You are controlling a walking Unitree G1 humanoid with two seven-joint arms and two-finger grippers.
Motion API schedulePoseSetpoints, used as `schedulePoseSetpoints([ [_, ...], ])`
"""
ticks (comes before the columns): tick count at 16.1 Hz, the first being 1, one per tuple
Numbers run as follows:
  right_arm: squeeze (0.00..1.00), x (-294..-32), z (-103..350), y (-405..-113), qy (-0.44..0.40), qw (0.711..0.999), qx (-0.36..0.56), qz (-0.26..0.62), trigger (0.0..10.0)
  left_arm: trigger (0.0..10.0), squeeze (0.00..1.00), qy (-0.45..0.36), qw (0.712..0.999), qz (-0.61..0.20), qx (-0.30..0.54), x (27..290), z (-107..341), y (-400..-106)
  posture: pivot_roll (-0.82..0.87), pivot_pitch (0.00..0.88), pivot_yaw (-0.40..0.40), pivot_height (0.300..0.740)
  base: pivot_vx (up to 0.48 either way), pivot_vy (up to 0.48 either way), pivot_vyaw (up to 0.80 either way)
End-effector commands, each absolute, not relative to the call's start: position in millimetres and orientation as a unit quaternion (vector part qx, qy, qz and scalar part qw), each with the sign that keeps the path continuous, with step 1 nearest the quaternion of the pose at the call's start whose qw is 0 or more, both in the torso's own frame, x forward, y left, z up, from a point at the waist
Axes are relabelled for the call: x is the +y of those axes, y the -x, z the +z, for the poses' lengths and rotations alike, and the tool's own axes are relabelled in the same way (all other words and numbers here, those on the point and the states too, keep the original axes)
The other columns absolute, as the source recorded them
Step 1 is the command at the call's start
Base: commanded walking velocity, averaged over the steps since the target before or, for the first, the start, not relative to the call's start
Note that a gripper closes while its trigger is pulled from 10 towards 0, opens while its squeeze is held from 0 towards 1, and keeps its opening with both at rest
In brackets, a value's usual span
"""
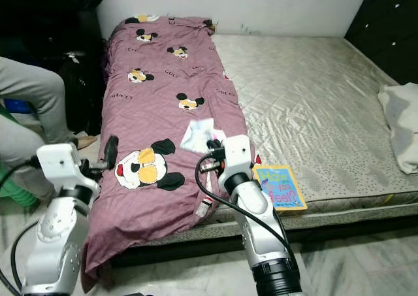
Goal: Clean up the room
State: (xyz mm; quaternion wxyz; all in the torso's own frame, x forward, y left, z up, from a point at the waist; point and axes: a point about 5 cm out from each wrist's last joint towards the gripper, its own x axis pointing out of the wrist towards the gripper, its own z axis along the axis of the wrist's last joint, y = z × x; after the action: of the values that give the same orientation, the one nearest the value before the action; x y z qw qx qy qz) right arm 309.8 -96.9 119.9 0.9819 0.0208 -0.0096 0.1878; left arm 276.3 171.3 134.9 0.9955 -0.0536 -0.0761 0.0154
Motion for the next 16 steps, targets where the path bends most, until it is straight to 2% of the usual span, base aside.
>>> schedulePoseSetpoints([
  [1, 0.0, -93, 126, -309, -0.019, 0.981, -0.023, 0.194, 10.0, 10.0, 0.0, 0.049, 0.996, 0.019, -0.077, 173, 138, -275, -0.03, 0.085, -0.055, 0.74, 0.0, 0.0, 0.58],
  [6, 0.0, -92, 119, -304, -0.018, 0.981, -0.011, 0.195, 10.0, 10.0, 0.0, 0.041, 0.998, 0.018, -0.048, 170, 125, -261, -0.02, 0.09, -0.062, 0.74, 0.0, 0.0, 0.69],
  [11, 0.0, -92, 112, -303, -0.006, 0.979, 0.0, 0.202, 10.0, 10.0, 0.0, 0.058, 0.997, 0.018, -0.041, 162, 122, -262, -0.02, 0.099, -0.07, 0.74, 0.0, 0.0, 0.72],
  [16, 0.0, -91, 113, -303, -0.009, 0.979, -0.001, 0.206, 10.0, 10.0, 0.0, 0.041, 0.998, 0.008, -0.036, 168, 120, -261, -0.02, 0.093, -0.068, 0.74, 0.0, 0.0, 0.72],
])
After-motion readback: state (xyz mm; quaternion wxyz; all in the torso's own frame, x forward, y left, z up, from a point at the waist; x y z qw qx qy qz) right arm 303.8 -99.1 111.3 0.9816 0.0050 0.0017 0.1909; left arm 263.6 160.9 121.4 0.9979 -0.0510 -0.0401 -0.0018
